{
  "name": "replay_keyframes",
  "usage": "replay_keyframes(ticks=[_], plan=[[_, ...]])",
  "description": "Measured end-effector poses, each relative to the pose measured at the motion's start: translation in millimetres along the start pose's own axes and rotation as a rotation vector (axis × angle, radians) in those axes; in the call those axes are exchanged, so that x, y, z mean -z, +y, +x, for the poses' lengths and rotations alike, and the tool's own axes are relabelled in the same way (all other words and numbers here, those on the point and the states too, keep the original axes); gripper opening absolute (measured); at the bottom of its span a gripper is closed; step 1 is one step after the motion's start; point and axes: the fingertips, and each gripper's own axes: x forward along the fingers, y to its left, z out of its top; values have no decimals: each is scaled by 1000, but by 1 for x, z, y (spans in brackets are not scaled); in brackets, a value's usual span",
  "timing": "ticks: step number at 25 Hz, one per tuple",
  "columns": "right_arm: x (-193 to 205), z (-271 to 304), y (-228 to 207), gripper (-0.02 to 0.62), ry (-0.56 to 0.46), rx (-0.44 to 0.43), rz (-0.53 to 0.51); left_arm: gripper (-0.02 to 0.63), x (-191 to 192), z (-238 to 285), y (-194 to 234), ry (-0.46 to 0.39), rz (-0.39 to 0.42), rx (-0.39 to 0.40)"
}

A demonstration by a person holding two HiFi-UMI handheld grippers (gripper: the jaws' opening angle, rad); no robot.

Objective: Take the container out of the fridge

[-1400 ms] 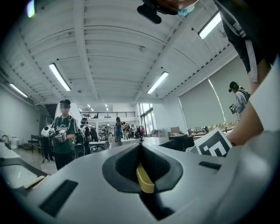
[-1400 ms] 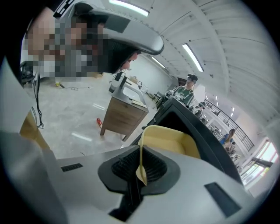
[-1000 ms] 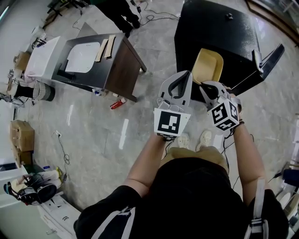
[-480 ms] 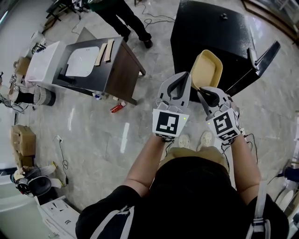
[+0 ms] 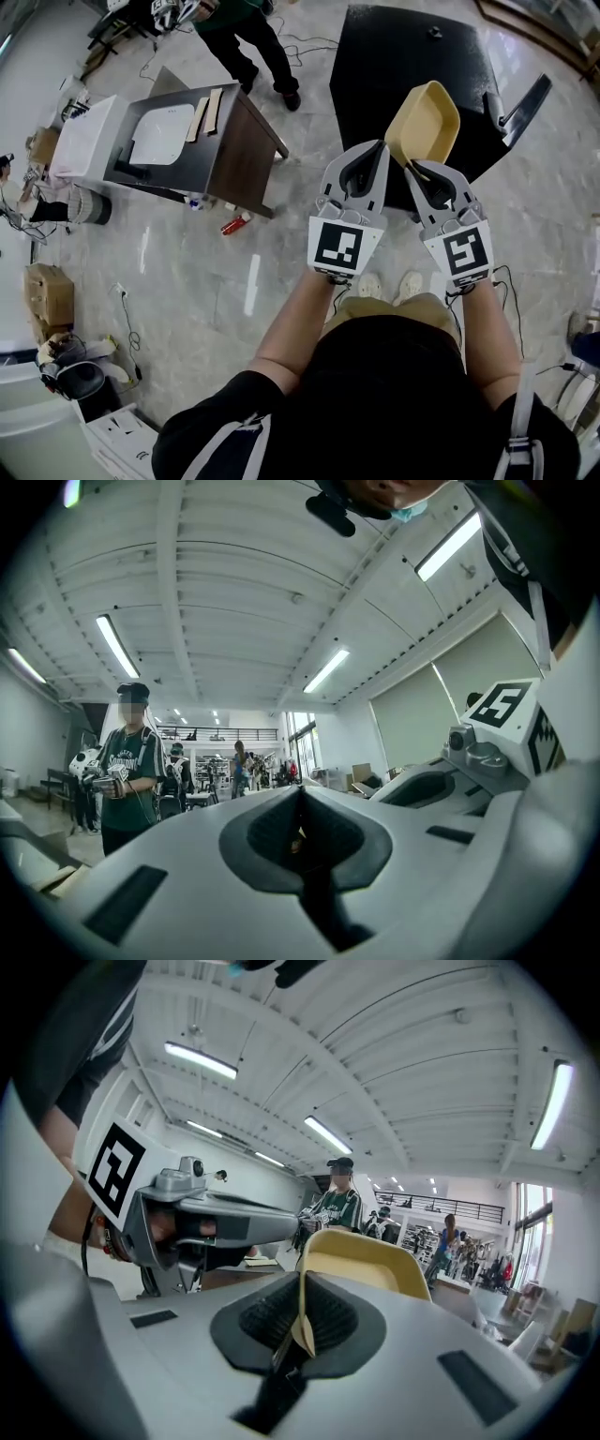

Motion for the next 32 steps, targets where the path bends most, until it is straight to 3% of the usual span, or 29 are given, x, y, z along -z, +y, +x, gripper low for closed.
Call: replay_keyframes(ticks=[7,11,16,23,29,32], plan=[[-25,-27,-30,46,-124,77,39,23,-17,12,-25,-38,6,17],[-29,-47,-49,46,-144,105,75,23,-25,21,-44,-27,2,24],[-23,-75,-74,46,-161,133,97,23,-41,33,-75,-77,19,26],[-15,-122,-104,46,-187,186,121,24,-63,49,-123,-134,-36,17],[-9,-156,-120,46,-204,196,123,23,-71,57,-158,-119,-45,11],[-3,-169,-119,46,-227,191,127,24,-64,53,-173,-60,-23,13]])
